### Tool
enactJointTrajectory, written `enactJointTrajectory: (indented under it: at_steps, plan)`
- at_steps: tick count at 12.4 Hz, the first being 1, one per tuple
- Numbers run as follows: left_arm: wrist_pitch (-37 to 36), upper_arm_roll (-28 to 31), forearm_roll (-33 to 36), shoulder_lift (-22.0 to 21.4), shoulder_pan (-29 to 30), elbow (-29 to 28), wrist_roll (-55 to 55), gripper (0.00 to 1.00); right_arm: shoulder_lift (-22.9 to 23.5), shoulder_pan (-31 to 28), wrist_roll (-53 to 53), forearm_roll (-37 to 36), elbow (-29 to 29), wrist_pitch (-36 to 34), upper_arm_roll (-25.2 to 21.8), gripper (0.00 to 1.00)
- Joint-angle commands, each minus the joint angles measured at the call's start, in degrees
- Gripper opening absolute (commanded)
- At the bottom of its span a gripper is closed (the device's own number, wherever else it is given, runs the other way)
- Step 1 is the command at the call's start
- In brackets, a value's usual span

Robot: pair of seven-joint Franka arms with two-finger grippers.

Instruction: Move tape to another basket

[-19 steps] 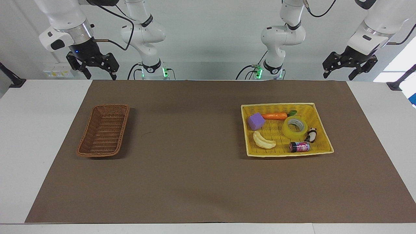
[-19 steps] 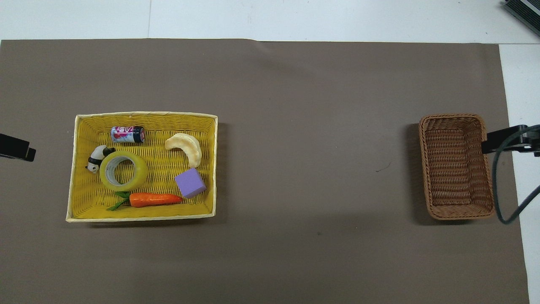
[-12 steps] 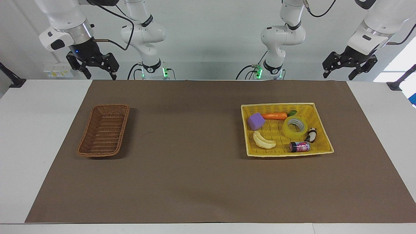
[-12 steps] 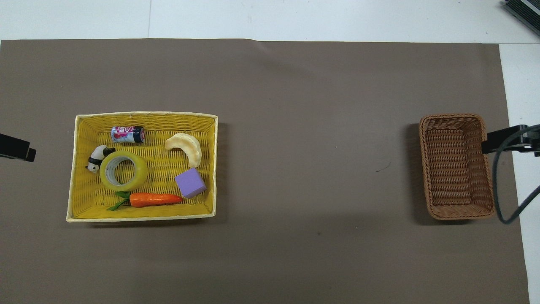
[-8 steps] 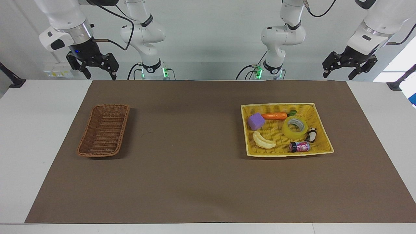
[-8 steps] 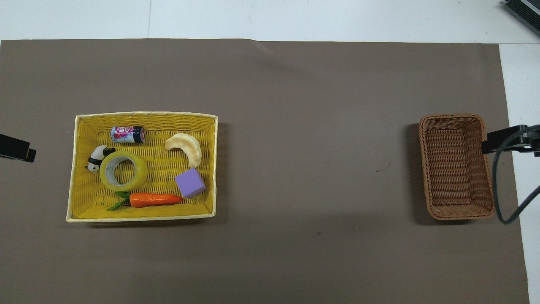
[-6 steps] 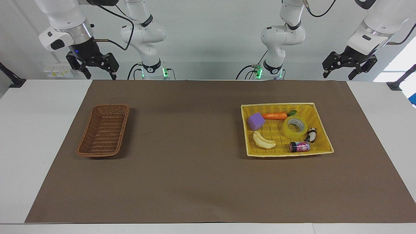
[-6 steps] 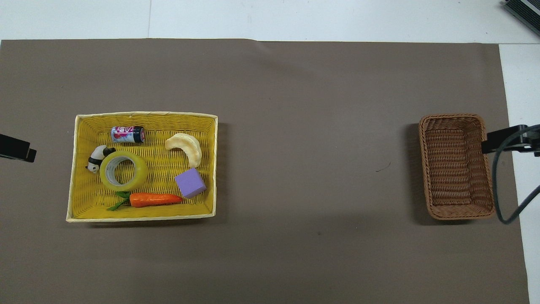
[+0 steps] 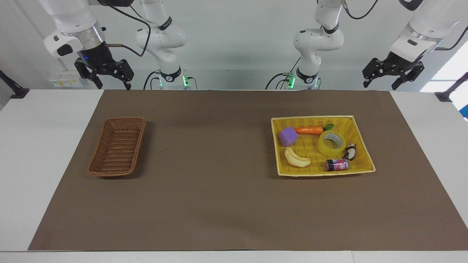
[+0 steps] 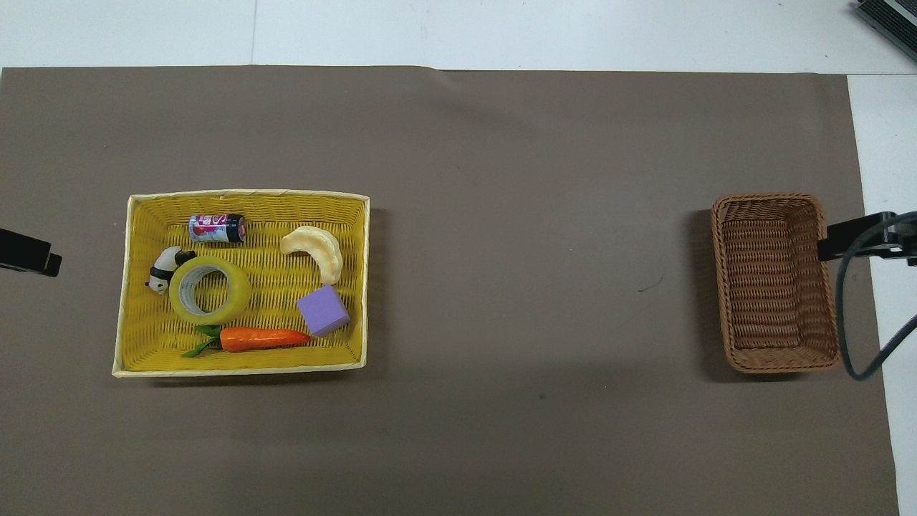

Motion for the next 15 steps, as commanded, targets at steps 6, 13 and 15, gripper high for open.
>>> enactJointTrajectory:
  at_steps: [6,13,15]
  plan:
    - [-0.6,0.1,0.3,-1.7,-0.2,-1.7,0.8,1.00,-0.2,-0.7,0.1,1.1,0.0,-0.5,0.1,1.00]
    - [0.0,0.1,0.3,-3.2,-0.1,-3.9,0.5,1.00,-0.2,-0.7,0.1,1.1,0.0,-0.5,0.1,1.00]
    - [0.7,0.2,0.3,-3.5,-0.1,-4.9,1.0,1.00,-0.2,-0.7,0.1,1.1,0.0,-0.5,0.1,1.00]
